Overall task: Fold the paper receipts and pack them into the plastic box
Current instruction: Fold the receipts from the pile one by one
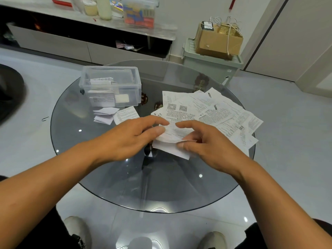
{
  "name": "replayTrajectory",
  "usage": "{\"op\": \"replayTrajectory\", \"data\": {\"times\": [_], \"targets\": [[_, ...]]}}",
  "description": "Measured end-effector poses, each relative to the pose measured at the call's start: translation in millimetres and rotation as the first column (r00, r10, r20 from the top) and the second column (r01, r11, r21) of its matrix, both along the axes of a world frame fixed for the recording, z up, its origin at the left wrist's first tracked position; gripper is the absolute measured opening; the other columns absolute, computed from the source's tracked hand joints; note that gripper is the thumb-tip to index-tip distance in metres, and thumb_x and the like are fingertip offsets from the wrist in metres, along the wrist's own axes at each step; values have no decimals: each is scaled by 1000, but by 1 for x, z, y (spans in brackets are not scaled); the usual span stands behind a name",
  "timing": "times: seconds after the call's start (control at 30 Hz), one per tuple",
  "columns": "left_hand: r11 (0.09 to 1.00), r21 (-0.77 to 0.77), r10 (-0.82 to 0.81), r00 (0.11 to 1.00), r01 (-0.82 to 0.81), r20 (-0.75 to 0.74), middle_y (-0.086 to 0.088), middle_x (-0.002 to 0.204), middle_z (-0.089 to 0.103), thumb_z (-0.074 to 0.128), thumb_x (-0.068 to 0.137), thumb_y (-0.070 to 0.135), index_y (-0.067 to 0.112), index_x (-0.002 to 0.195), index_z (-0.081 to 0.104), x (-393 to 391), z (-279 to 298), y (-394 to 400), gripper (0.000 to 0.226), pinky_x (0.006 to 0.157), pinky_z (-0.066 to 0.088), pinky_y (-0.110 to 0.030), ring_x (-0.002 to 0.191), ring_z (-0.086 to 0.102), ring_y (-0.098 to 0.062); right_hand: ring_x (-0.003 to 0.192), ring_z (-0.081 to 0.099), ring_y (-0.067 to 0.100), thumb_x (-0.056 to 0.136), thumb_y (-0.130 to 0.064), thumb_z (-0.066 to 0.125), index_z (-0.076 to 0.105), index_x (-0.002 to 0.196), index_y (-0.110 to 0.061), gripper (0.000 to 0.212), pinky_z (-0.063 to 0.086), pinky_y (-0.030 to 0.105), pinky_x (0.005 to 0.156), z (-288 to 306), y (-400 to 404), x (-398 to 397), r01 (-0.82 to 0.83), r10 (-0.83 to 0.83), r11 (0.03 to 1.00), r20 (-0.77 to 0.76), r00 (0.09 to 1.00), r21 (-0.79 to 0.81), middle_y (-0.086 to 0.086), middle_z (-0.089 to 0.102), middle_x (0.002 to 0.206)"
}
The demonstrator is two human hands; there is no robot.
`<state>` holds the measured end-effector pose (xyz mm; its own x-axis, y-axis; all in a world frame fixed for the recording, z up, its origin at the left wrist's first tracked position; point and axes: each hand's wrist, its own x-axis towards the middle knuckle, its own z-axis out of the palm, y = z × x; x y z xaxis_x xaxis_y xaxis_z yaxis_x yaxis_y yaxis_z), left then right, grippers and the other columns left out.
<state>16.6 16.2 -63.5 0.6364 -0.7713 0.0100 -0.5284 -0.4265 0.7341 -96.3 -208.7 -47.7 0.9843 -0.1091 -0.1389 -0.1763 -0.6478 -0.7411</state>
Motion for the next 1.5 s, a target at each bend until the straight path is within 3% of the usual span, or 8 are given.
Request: {"op": "replayTrajectory", "data": {"times": [0.13,0.23,0.37,0.5,0.73,0.97,1.17,1.5], "targets": [[1000,19,9,998,-8,-60,22,100,65,38,81,84,59,143,31,-3,4,-1,67,87,49,-25,94,64,-1,94,67,12,96,-33,71,61,127,-39,33,61,26,73,-8,7,5,192,-191,977,-11,981,95,-4,65,120],[999,4,49,999,-49,-9,18,104,63,68,87,56,54,145,29,-4,-4,-5,70,79,56,-34,77,66,-8,105,62,16,90,-36,76,51,137,-40,53,56,40,93,-10,14,5,188,-186,971,22,982,-147,-11,56,122],[999,11,47,978,-50,205,22,119,49,75,88,43,50,138,38,-2,-10,-6,63,73,52,-26,80,60,-3,99,56,11,85,-36,81,52,128,-38,51,52,37,91,-8,17,6,210,-204,962,49,978,-174,-7,48,122],[981,172,-158,885,90,438,17,144,43,59,88,68,40,135,57,5,-13,-3,54,97,45,-32,121,45,-7,97,56,13,88,-40,78,62,104,-35,24,48,32,87,-8,15,7,147,-141,963,44,989,-227,-7,46,126],[963,224,-258,758,151,599,6,111,67,36,99,61,22,114,72,9,-13,-10,54,79,51,-40,96,57,-18,101,47,3,78,-62,78,57,121,-42,52,46,27,90,1,12,-2,-102,80,946,-86,993,-306,-17,41,129],[999,29,-23,936,13,350,15,88,63,60,97,45,33,96,70,2,-13,-15,16,74,50,-36,86,56,-5,75,58,8,94,-43,68,68,80,-26,22,43,29,64,-3,8,1,69,-61,974,45,997,-214,-8,65,86],[991,-15,132,969,-132,207,14,80,57,73,90,38,43,124,57,-5,-18,-23,38,65,41,-25,76,54,-2,93,60,13,78,-58,79,57,111,-35,46,54,41,82,-12,16,9,212,-217,939,12,976,-272,-10,56,110],[985,123,99,983,-118,153,13,123,45,71,92,41,39,134,58,-1,-7,-25,44,87,49,-32,89,55,-8,85,62,18,71,-47,87,58,88,-23,41,52,40,72,-6,12,15,206,-227,956,-82,970,-209,-3,63,99]]}}
